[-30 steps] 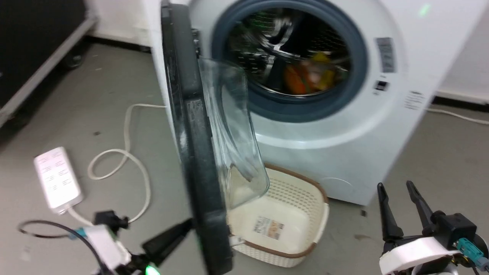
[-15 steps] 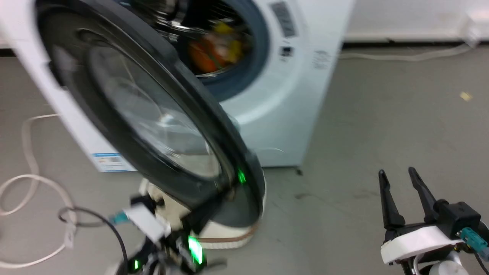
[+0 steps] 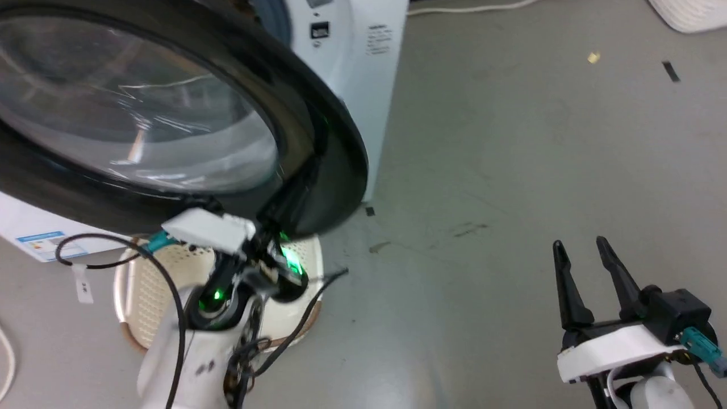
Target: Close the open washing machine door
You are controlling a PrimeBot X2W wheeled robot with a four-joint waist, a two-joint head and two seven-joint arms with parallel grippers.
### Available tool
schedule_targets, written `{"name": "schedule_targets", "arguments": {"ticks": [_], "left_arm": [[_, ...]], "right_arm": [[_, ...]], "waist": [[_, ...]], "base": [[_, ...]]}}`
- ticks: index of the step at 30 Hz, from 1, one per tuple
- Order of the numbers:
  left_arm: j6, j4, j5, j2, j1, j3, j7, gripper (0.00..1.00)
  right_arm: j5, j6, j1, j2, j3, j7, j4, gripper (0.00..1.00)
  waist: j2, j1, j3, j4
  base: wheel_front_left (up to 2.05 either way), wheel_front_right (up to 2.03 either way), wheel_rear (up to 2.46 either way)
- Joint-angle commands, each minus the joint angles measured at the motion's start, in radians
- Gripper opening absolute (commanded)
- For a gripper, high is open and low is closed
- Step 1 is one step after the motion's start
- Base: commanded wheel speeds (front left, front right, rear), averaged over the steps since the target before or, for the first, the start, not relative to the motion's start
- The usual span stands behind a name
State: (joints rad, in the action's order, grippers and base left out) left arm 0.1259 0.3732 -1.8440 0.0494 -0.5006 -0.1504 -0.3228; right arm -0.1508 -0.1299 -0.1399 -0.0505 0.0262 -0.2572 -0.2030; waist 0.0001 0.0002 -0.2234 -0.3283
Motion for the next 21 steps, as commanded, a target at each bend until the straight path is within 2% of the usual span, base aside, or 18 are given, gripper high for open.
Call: {"name": "schedule_targets", "arguments": {"ticks": [1,9,15,16,17,21], "left_arm": [[0.005,0.026,0.0,0.001,-0.033,0.001,0.044,0.0],[0.005,0.096,-0.008,0.001,-0.139,-0.06,0.142,0.0],[0.005,0.056,0.055,0.001,-0.096,-0.08,0.155,0.01],[0.005,0.043,0.082,0.001,-0.075,-0.083,0.156,0.46],[0.005,0.03,0.118,0.003,-0.052,-0.088,0.157,1.0],[0.005,-0.041,0.238,0.02,0.067,-0.088,0.228,1.0]], "right_arm": [[-0.014,-0.001,-0.019,0.0,-0.009,-0.005,-0.002,1.0],[-0.022,-0.001,-0.035,0.0,-0.023,-0.005,-0.004,1.0],[-0.011,-0.001,-0.03,0.0,-0.008,-0.005,0.009,1.0],[-0.01,-0.001,-0.026,0.0,-0.005,-0.005,0.013,1.0],[-0.008,-0.001,-0.021,0.0,0.0,-0.005,0.016,1.0],[-0.001,-0.001,0.006,0.0,0.0,-0.005,0.025,1.0]], "waist": [[-0.0001,-0.0002,-0.012,-0.015],[-0.0001,-0.0002,-0.025,-0.008],[-0.0001,-0.0002,0.016,0.042],[-0.0001,-0.0002,0.029,0.053],[-0.0001,-0.0002,0.043,0.068],[-0.0001,-0.0002,0.104,0.121]], "base": [[0.0,0.0,0.0],[0.0,0.0,0.0],[0.0,0.0,0.0],[0.0,0.0,0.0],[0.0,0.0,0.0],[0.0,0.0,0.0]]}}
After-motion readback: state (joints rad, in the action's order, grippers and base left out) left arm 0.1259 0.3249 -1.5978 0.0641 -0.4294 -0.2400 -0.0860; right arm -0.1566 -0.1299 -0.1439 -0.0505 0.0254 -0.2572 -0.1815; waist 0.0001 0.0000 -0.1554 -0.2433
